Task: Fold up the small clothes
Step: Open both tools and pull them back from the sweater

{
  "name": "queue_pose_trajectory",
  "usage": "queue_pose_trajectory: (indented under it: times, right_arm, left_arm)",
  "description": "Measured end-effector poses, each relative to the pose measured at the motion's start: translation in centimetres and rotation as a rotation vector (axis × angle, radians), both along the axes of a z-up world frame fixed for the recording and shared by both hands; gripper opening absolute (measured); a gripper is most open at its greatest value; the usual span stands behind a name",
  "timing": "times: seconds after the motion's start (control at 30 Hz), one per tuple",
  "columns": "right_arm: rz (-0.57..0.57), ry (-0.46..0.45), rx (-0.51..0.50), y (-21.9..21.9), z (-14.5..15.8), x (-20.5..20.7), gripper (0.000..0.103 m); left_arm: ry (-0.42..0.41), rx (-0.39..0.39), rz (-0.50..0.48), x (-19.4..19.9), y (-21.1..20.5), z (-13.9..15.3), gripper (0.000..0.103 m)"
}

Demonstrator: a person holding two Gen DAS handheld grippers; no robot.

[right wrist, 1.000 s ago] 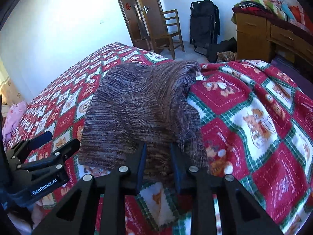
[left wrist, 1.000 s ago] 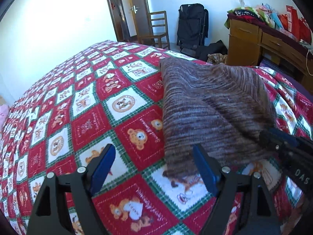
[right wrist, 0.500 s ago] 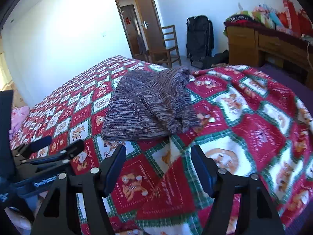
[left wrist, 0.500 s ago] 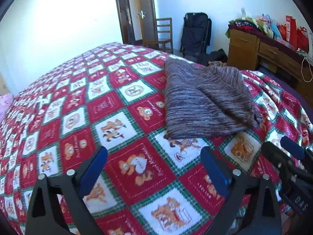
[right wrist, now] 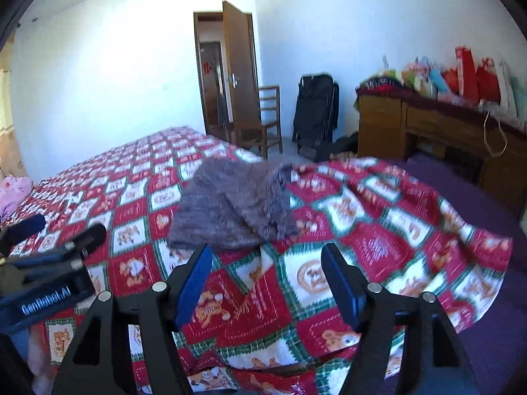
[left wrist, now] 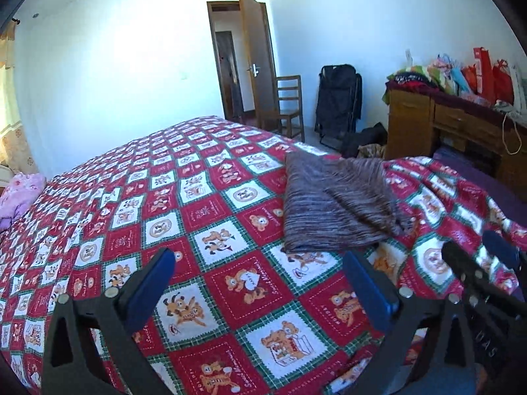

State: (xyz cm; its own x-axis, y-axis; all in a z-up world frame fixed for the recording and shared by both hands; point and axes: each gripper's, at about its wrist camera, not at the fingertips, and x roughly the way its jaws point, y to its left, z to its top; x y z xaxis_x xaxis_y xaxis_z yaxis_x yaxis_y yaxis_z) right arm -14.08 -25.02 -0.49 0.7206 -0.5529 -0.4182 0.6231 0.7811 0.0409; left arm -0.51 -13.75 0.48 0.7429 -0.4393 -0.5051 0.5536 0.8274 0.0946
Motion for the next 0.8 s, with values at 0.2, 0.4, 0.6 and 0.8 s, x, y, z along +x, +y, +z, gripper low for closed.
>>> queue_pose_trajectory:
  times: [0.2,0.4,0.6,0.8]
  right_arm:
    - [0.019,-0.043,-0.034,1.6,2.8,-0.8,0.07]
    - [0.039,-0.093,-0.044,2.9,4.4,-2.0,0.071]
    - [0.045,-0.127,-0.081,3.8,5.8,-3.0,0.071]
    - [0.033,-0.137,-0.062,3.2,5.9,-3.5,0.072]
  left_arm:
    - [-0.068,-0.01,0.037,-1.9,1.3,1.1,0.103]
    - [-0.09,-0.034,0.018,-3.2,2.7,2.0,0.103]
    - [-0.141,-0.061,0.031,-4.1,3.3,3.2,0.103]
    - [-0.138,-0.06,0.027,-4.4,3.2,3.4,0.103]
